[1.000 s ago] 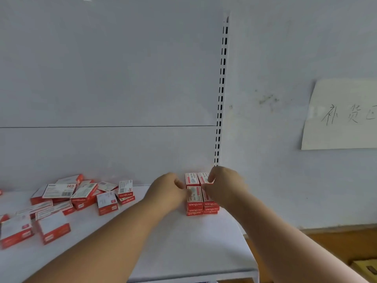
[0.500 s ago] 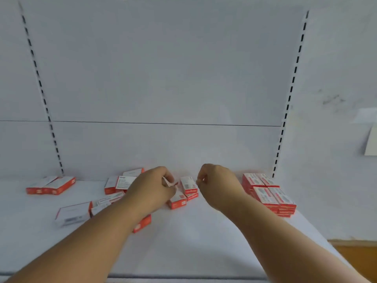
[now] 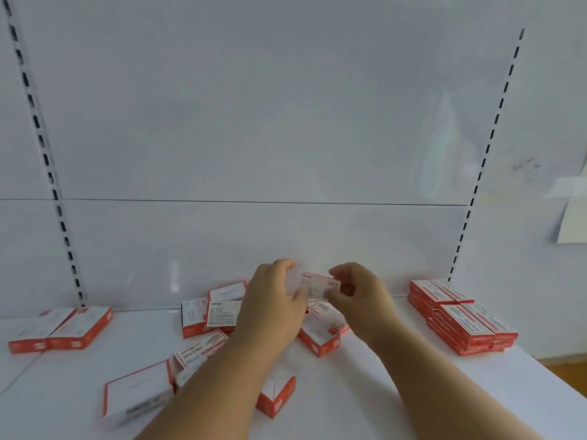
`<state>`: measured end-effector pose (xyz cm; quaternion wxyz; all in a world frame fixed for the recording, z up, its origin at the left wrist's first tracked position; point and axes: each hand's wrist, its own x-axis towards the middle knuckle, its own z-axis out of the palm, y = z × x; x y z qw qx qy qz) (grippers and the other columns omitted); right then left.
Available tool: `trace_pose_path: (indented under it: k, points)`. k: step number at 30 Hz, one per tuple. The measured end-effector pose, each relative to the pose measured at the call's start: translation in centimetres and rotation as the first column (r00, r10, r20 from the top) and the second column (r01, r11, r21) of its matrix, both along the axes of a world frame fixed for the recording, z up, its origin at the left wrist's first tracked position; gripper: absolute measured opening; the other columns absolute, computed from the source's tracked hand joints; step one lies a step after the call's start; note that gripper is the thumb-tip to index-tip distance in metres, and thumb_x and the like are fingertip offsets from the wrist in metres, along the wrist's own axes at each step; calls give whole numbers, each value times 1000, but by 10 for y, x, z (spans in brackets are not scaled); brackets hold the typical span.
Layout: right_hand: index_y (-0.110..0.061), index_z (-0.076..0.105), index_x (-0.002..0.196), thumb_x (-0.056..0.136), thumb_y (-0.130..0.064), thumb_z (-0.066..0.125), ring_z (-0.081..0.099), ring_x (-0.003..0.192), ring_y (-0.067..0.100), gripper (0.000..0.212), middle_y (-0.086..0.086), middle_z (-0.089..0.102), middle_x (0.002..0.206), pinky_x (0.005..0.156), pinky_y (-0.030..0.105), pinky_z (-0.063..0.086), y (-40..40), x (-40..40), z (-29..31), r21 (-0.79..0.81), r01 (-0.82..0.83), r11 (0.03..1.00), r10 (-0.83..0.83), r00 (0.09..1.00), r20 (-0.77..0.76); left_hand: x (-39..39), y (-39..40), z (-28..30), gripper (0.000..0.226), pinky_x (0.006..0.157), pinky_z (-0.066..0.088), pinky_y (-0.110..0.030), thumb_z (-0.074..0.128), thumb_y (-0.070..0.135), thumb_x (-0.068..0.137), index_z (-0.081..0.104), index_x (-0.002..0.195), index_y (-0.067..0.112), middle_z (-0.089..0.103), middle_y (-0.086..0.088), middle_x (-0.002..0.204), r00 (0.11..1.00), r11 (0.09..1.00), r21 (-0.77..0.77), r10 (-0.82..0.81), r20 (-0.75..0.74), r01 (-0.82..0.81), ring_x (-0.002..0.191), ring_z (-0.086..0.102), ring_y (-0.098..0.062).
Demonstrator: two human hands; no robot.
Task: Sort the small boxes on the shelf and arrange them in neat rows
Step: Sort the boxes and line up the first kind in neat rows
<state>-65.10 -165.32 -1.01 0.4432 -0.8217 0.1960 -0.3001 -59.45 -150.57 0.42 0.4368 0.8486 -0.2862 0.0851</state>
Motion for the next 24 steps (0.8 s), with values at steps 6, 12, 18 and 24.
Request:
trace_pose_path:
  k: [6, 12, 18, 24]
  points:
    - [-9, 64, 102, 89, 1, 64, 67, 68, 12, 17, 1, 73, 77, 59, 19, 50, 5, -7, 14, 360, -293, 886, 208, 944, 255, 0, 1, -5, 26, 60, 45, -6, 65, 38, 92, 54, 115, 39, 63, 18, 110, 999, 1000, -18, -15, -32, 14, 89, 62, -6]
    - [-23, 70, 95, 90, -44, 54, 58, 97, 21, 27, 0, 63, 104, 79, 28, 47, -17, 1, -8, -461, -147, 875, -143, 832, -536, 3, 7, -2, 20, 62, 58, -21, 67, 31, 90, 51, 101, 36, 60, 18, 99, 968, 978, -191, 31, -248, -81, 86, 69, -12]
    - [-22, 59, 87, 86, -32, 62, 62, 85, 20, 10, -3, 64, 89, 67, 29, 48, -16, 1, -7, -258, -120, 959, -35, 850, -525, 2, 4, -2, 20, 65, 60, -24, 66, 29, 91, 49, 100, 37, 62, 15, 104, 957, 974, -201, 39, -288, -100, 86, 71, -16]
    - [-9, 55, 93, 93, -10, 61, 60, 66, 22, 6, 14, 69, 90, 54, 32, 43, -11, -5, 1, 414, -67, 908, 58, 998, 34, 0, 0, 4, 31, 49, 51, -13, 59, 16, 97, 44, 112, 39, 65, 13, 109, 929, 923, -369, -38, -367, -108, 68, 72, -5]
